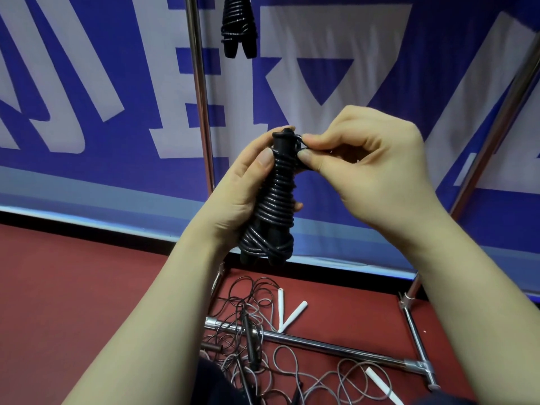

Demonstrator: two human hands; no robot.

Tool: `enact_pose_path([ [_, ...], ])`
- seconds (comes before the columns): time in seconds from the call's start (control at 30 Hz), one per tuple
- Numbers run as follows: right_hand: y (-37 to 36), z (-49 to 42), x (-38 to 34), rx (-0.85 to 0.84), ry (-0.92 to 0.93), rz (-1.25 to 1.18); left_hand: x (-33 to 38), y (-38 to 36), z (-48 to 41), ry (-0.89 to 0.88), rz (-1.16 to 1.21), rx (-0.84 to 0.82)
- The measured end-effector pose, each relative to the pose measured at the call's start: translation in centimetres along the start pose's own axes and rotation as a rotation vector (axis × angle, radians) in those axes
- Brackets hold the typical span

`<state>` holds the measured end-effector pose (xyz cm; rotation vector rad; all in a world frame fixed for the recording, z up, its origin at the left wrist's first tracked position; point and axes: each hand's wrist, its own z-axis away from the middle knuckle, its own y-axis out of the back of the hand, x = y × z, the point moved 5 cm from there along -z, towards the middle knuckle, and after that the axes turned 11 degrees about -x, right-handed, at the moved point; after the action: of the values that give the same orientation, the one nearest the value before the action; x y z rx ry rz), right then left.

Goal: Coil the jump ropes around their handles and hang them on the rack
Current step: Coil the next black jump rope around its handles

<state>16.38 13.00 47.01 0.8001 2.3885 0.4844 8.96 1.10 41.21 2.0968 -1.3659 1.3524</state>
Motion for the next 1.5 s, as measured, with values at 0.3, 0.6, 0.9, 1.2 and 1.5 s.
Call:
enact_pose_path([
  [0.3, -0.5, 0.1, 1.1, -0.040, -0.012, -0.056, -0.5, -0.3, 0.1, 0.053, -0.060, 0.033],
  [0.6, -0.8, 0.6, 1.9, -0.094, -0.141, -0.208, -0.9, -0.3, 0.2, 0.089, -0.153, 0.007],
  [0.9, -1.3, 0.6, 2.8, -0.250, -0.186, -0.136, -1.9, -0.7, 0.1, 0.152, -0.146, -0.003],
  [1.2, -1.5, 1.1, 2.7, -0.079, -0.013, 0.044, -1.5, -1.4, -0.2, 0.182, -0.195, 0.094],
  [1.5, -1.2, 1.0, 1.0, -0.069, 0.152, 0.133, -0.2, -0.2, 0.0, 0.078, -0.113, 0.197],
])
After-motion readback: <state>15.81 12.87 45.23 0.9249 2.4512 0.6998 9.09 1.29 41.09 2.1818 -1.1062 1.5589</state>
